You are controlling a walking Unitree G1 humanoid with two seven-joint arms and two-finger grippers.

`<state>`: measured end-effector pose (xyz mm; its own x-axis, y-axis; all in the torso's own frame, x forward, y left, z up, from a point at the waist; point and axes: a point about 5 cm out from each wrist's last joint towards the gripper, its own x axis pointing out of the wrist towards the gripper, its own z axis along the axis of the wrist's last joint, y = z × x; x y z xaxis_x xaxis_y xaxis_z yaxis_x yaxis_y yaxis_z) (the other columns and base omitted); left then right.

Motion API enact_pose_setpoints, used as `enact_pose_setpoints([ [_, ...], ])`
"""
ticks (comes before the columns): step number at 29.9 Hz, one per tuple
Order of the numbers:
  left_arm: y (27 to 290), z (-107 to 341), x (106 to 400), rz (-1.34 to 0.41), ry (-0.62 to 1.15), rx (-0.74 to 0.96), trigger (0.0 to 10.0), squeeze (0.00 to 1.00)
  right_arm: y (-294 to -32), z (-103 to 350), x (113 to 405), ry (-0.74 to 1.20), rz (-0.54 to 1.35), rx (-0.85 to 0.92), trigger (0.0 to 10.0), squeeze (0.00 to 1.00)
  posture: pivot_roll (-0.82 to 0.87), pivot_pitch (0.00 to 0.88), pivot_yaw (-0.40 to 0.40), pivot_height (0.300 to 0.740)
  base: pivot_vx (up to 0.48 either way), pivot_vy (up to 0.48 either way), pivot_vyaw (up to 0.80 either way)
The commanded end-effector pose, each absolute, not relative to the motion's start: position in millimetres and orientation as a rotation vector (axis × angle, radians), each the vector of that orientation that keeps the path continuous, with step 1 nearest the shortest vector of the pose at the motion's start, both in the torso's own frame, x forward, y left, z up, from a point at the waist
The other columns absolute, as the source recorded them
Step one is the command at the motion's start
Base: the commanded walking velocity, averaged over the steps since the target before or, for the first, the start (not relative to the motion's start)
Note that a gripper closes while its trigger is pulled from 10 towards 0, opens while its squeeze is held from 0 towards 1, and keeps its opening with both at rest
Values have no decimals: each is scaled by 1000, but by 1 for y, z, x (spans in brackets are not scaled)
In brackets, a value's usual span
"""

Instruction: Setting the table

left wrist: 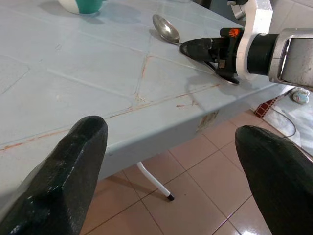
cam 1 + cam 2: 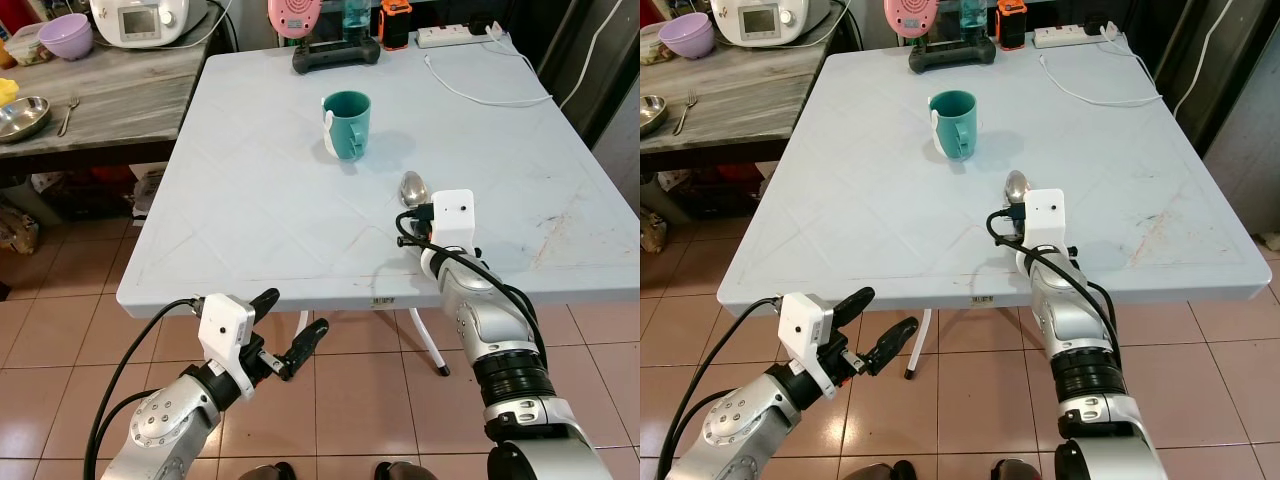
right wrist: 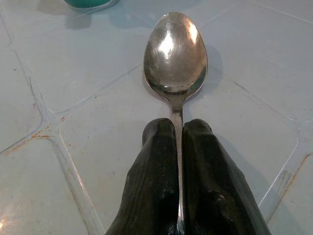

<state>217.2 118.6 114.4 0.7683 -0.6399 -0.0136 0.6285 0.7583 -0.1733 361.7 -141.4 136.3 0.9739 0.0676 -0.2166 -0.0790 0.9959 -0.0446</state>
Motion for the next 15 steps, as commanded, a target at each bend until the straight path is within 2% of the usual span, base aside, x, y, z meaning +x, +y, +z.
enact_pose_setpoints([
  [1, 122, 119, 218, -685, 63, -140, 10000, 0, -135, 101, 349, 379, 99, -15, 0, 0, -84, 156, 95, 740, 0, 0, 0],
  [8, 126, 121, 221, -661, 45, -134, 10000, 0, -134, 108, 350, 326, 95, 9, 0, 0, -82, 152, 97, 740, 0, 0, 0],
  [10, 135, 126, 231, -564, 2, -126, 10000, 0, -135, 120, 351, 243, 85, 1, 0, 0, -82, 150, 94, 740, 0, 0, 0],
  [15, 144, 128, 238, -470, -18, -93, 10000, 0, -134, 128, 351, 192, 87, 1, 0, 0, -81, 148, 93, 740, 0, 0, 0],
])
